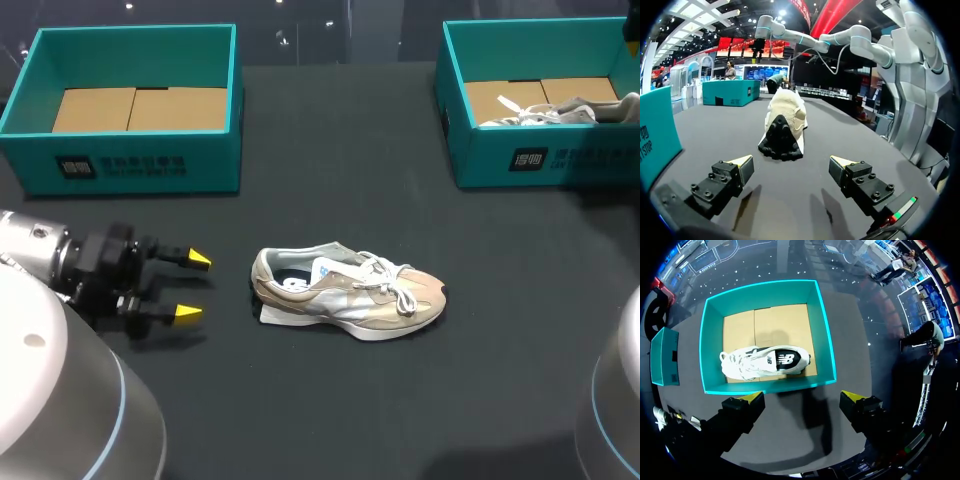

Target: Take the shoe out of the shoebox, open the shoe tongue, remove and reinsert the insole, then place the shoe into the shoebox

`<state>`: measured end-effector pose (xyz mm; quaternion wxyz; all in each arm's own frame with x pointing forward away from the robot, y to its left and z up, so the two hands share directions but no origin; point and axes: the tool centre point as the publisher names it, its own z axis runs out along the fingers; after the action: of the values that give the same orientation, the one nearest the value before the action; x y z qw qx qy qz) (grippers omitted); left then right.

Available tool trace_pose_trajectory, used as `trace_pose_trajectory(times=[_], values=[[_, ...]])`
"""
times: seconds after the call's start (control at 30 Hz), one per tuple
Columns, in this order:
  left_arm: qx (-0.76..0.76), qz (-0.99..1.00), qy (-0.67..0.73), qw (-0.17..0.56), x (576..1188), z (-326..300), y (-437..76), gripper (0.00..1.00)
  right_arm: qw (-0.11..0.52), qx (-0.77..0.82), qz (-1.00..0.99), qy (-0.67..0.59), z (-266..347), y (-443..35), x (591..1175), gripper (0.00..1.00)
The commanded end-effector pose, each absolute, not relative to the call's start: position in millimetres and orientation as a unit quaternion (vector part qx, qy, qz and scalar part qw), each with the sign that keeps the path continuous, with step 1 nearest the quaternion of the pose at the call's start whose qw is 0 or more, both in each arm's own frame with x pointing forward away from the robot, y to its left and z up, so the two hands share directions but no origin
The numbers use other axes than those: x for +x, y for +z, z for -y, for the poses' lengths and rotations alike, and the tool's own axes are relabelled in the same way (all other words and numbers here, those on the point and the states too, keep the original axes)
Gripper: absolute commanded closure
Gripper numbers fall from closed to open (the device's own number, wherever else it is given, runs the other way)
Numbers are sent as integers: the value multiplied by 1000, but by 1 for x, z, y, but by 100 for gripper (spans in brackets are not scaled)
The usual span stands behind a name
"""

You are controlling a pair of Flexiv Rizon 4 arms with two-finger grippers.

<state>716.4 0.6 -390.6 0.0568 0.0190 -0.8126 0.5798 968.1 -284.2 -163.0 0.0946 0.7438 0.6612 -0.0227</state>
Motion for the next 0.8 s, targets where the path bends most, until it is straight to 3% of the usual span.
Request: trace_pose_trajectory(times=[0.03,0.8], values=[[19,813,579,57,716,0,-390,0,94,744,-661,-23,284,-163,968,0],[52,796,602,27,717,35,-400,0,94,744,-661,-23,284,-163,968,0]])
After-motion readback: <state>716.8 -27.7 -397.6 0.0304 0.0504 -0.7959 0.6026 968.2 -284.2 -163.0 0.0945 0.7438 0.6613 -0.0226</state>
